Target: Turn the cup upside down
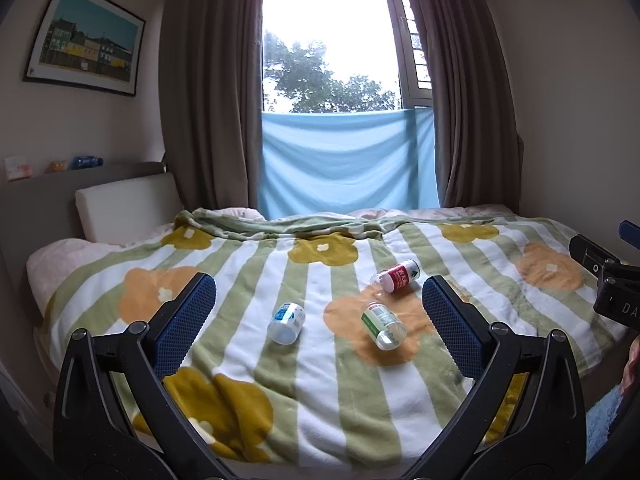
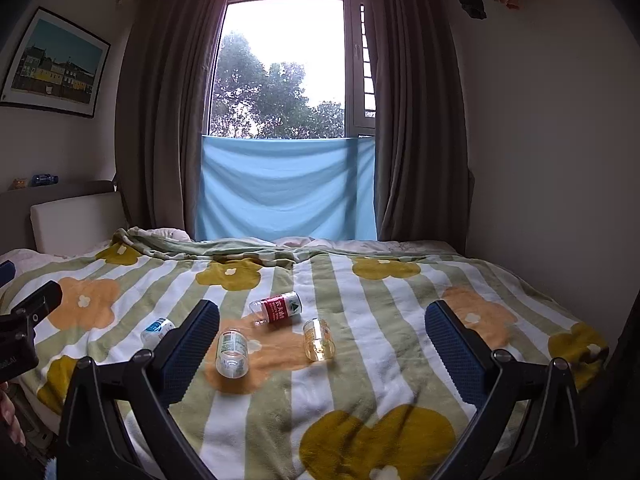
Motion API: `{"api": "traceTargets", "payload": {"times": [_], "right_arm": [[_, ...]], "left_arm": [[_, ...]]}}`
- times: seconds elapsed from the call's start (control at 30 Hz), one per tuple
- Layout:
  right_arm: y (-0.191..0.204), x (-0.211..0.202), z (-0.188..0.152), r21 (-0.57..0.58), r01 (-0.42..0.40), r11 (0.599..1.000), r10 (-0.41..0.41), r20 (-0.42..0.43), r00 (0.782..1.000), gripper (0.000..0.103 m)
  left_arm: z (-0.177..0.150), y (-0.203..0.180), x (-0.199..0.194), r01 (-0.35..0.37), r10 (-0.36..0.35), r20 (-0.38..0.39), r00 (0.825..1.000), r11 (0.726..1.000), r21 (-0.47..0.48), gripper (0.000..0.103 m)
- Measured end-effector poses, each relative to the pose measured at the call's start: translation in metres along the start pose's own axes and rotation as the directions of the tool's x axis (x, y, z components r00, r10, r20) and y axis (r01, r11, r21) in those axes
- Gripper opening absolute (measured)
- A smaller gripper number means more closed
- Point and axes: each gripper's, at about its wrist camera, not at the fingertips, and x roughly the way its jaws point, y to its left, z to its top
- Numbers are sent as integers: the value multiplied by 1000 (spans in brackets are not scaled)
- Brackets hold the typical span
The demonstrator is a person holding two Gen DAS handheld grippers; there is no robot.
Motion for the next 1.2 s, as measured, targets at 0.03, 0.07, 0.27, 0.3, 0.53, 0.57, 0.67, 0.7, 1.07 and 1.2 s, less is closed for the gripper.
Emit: {"api": "traceTargets", "payload": {"times": [0.03,0.07,0.27,0.3,0.53,0.57,0.67,0.7,1.07,1.2], "right_arm": [[-1,-1,0,3,1,1000,-1,3,1000,103],[-1,-2,1,4,2,1000,-2,6,1000,103],[-2,-5,1,-7,22,1000,-22,9,1000,103],[-2,-5,1,-5,23,1000,-23,9,1000,103],[-3,-5,0,-3,10,1000,-10,8,1000,103],[-4,-5,0,1,7,1000,-7,5,1000,103],[-5,-6,0,20,-5,1000,4,10,1000,103],[-6,-7,0,26,-13,1000,13,12,1000,103],[0,-8,1,17,-21,1000,21,3,1000,103],[1,-9,1,11,3,1000,-4,14,1000,103]], "left_arm": [[-1,1,0,1,-1,0,1000,1000,-2,103],[-1,1,0,4,-4,0,1000,1000,-5,103],[0,4,-1,14,-14,-3,1000,1000,-18,103],[-2,4,-2,18,-18,-3,1000,1000,-18,103],[-1,5,-4,27,-27,-6,1000,999,-23,103],[-1,5,-3,26,-27,-6,1000,999,-23,103],[-1,5,-4,26,-26,-5,1000,999,-24,103],[-1,5,-5,25,-25,-4,1000,999,-27,103],[2,7,-6,23,-24,-5,1000,999,-39,103],[3,7,-6,21,-22,-5,1000,999,-38,103]]}}
